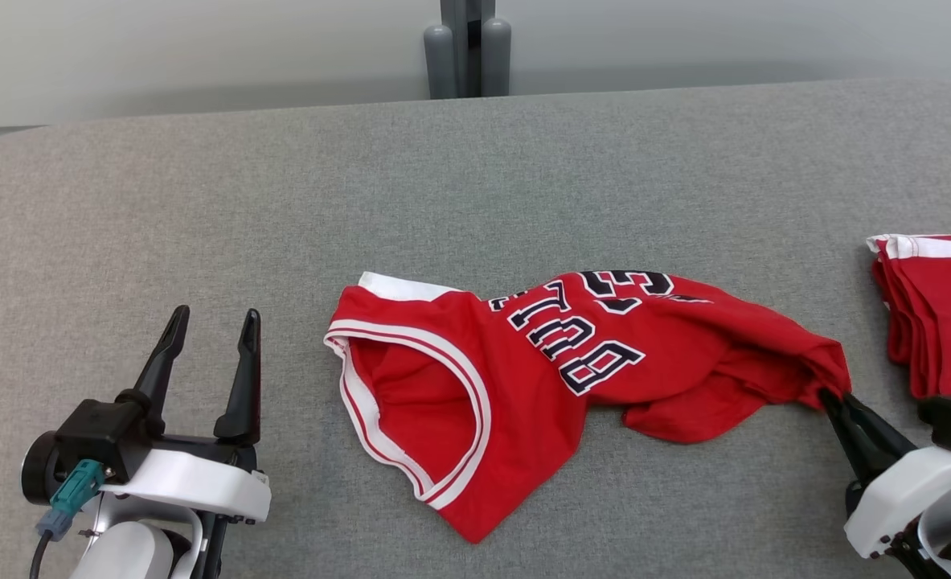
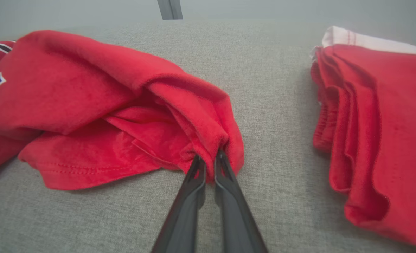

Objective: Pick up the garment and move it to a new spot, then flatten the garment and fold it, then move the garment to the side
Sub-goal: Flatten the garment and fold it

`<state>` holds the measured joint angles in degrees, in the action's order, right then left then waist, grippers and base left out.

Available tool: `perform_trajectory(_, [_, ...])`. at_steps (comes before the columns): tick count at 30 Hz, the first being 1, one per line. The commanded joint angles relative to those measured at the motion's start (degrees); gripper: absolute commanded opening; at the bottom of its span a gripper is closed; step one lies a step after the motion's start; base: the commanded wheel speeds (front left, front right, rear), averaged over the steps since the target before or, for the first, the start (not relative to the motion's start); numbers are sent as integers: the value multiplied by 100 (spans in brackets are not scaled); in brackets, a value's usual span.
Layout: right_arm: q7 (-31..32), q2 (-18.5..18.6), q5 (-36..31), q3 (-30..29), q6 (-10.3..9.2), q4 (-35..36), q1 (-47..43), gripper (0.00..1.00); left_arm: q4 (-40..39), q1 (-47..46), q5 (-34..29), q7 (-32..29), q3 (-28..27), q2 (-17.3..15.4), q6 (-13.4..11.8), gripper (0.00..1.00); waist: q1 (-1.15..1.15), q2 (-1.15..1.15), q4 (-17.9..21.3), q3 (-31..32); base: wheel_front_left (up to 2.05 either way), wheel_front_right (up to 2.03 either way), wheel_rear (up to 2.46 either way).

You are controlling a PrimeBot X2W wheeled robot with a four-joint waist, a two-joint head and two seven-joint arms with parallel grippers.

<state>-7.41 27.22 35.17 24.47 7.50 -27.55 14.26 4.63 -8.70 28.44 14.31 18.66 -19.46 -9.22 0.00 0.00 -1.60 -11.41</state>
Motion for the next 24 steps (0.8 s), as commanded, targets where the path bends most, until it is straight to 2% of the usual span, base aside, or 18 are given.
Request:
perform_trajectory(1, [-194, -16, 46, -132, -1, -74, -83, 100, -7, -16, 36, -2, -32, -77, -40, 100, 0, 0, 40, 50, 0, 0, 0])
perform_trajectory(6, [-128, 34, -91, -508, -1, 256, -423, 100, -49, 103, 47, -2, -53, -105, -96, 100, 0, 0, 56, 182, 0, 0, 0])
perform_trajectory(8, [-111, 59, -257, -823, -1, 547, -610, 100, -81, 140, 64, 1, -71, -110, -115, 100, 0, 0, 61, 234, 0, 0, 0])
perform_trajectory(11, [-208, -93, -645, -1468, -1, 1207, -883, 100, -140, 231, 85, 10, -130, -141, -179, 100, 0, 0, 82, 302, 0, 0, 0])
perform_trajectory(17, [-60, -961, -1638, -2628, -1, 2735, -1145, 100, -274, 346, 99, 16, -193, -194, -257, 100, 0, 0, 81, 405, 0, 0, 0])
perform_trajectory(21, [191, -1611, -2150, -2887, -1, 3475, -1206, 100, -378, 395, 63, -25, -172, -240, -295, 100, 0, 0, 25, 513, 0, 0, 0])
perform_trajectory(24, [380, -1925, -2386, -2892, -1, 3707, -1301, 100, -445, 507, 42, -59, -140, -257, -332, 100, 0, 0, -8, 616, 0, 0, 0])
